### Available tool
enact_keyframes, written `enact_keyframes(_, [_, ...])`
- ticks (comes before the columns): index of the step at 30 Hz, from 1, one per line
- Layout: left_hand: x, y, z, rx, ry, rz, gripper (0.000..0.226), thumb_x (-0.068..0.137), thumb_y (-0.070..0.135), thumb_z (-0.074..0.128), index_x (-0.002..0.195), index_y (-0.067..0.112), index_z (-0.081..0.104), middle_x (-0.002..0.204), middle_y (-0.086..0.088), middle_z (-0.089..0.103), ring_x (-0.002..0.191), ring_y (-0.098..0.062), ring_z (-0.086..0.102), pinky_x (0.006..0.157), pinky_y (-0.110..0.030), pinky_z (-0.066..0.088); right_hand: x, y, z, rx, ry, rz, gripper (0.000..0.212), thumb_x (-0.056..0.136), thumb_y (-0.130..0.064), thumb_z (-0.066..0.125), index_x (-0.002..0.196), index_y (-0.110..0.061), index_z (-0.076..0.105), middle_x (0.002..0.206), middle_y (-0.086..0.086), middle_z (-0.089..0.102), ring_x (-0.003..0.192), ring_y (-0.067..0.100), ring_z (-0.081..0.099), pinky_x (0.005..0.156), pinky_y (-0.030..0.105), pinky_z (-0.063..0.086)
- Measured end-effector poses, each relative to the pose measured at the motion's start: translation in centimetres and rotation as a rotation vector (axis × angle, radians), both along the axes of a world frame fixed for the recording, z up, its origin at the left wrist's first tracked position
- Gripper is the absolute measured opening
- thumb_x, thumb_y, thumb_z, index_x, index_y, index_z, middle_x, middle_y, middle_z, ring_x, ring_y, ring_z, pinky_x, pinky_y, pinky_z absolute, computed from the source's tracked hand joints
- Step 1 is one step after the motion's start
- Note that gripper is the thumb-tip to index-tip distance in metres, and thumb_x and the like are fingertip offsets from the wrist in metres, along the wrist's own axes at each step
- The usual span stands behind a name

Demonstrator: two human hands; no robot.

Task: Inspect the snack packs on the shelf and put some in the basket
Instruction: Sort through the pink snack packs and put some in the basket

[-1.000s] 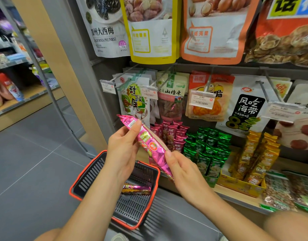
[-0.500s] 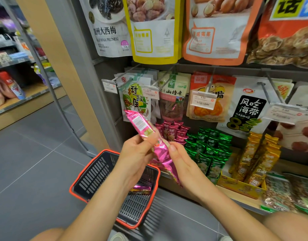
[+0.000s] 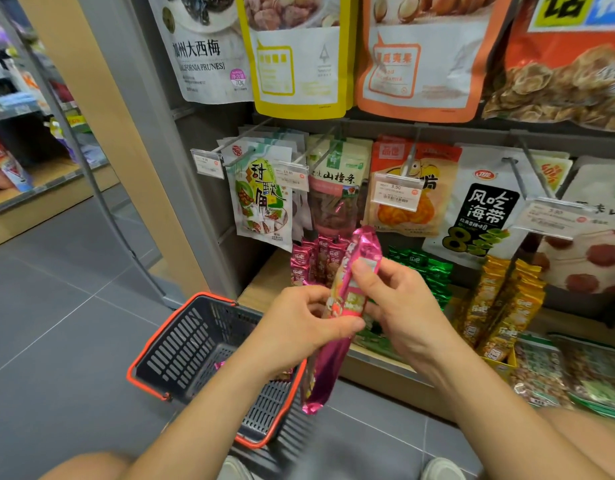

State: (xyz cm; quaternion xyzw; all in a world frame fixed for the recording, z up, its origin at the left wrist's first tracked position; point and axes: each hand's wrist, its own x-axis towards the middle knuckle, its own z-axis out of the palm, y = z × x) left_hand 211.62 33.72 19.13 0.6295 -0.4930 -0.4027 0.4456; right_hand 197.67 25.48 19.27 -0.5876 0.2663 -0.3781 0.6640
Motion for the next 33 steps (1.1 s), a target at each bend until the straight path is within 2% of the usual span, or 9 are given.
enact_keyframes(3, [0.2,-0.1,-0.2,0.023,-0.020,0.043,0.026,0.073,0.030,0.084,0.096,0.023,0.075,0.088,0.008,0.076,0.081,-0.003,0.069,0.070,-0.014,0.049,-0.6,-0.6,0.3,0.108,-0.108,-0.128,0.023,0.079,-0.044,0.065,0.079,-0.023,0.074,0.079,-0.002,0.071,0.077,0.010,0.069,0.066,0.026,0.057])
enact_keyframes(5, [0.3,-0.1,-0.4,0.072,-0.031,0.022,0.032,0.071,0.035,0.083,0.100,0.023,0.075,0.091,0.008,0.076,0.084,-0.004,0.067,0.074,-0.017,0.050,-1.4,-1.3,0.3,0.153,-0.160,-0.201,0.023,0.082,-0.045,0.062,0.077,-0.024,0.070,0.073,-0.008,0.067,0.071,0.003,0.065,0.065,0.023,0.054])
enact_keyframes(10, [1.1,0.1,-0.1,0.113,-0.007,-0.041,0.024,0.070,0.031,0.082,0.092,0.025,0.075,0.075,0.011,0.072,0.071,0.001,0.061,0.066,-0.011,0.048,-2.3,-2.2,0.5,0.285,-0.248,-0.342,0.021,0.091,-0.040,0.059,0.083,-0.021,0.064,0.065,-0.010,0.063,0.063,0.001,0.062,0.076,0.033,0.052])
enact_keyframes(14, [2.0,0.2,0.1,0.119,-0.022,-0.014,0.049,0.054,0.041,0.083,0.099,0.026,0.073,0.087,0.006,0.075,0.081,-0.004,0.068,0.075,-0.014,0.051,-2.7,-2.7,0.5,0.356,-0.298,-0.401,0.019,0.091,-0.039,0.060,0.083,-0.022,0.064,0.063,-0.009,0.064,0.064,0.004,0.063,0.078,0.035,0.052])
enact_keyframes(20, [2.8,0.4,0.8,0.002,0.083,0.065,0.034,0.058,0.014,0.085,0.088,0.028,0.076,0.084,0.000,0.077,0.074,-0.008,0.070,0.068,-0.015,0.052,-2.9,-2.7,0.4,0.392,-0.332,-0.400,0.019,0.091,-0.039,0.060,0.087,-0.020,0.063,0.069,-0.006,0.065,0.076,0.011,0.064,0.075,0.035,0.053])
enact_keyframes(22, [3.1,0.5,1.0,-0.010,0.015,0.077,0.035,0.065,0.003,0.084,0.089,0.028,0.076,0.084,-0.002,0.077,0.073,-0.010,0.069,0.068,-0.017,0.053,-2.9,-2.7,0.5,0.410,-0.332,-0.374,0.019,0.091,-0.038,0.060,0.088,-0.019,0.062,0.071,-0.005,0.066,0.080,0.012,0.065,0.076,0.036,0.055])
enact_keyframes(27, [4.7,1.1,1.3,-0.015,-0.172,0.160,0.045,0.063,0.004,0.087,0.097,0.032,0.074,0.086,0.004,0.076,0.078,-0.015,0.069,0.073,-0.024,0.056,-3.6,-3.1,0.8,0.461,-0.260,-0.339,0.029,0.091,-0.046,0.059,0.100,-0.018,0.062,0.089,0.006,0.069,0.095,0.023,0.069,0.079,0.047,0.058])
enact_keyframes(30, [5.4,1.4,1.6,-0.084,-0.037,0.188,0.049,0.067,-0.004,0.081,0.099,0.032,0.073,0.094,0.003,0.076,0.085,-0.012,0.072,0.070,-0.017,0.055,-3.9,-3.1,0.7,0.419,-0.117,-0.356,0.032,0.097,-0.040,0.053,0.104,-0.012,0.066,0.097,0.011,0.071,0.094,0.023,0.071,0.074,0.042,0.060])
enact_keyframes(33, [5.6,1.3,1.5,-0.153,0.198,0.259,0.050,0.065,0.008,0.078,0.111,0.023,0.070,0.105,-0.003,0.075,0.098,-0.017,0.071,0.081,-0.025,0.056,-3.9,-3.1,0.6,0.405,-0.095,-0.350,0.027,0.101,-0.028,0.050,0.106,-0.009,0.069,0.097,0.012,0.073,0.087,0.018,0.073,0.068,0.036,0.061])
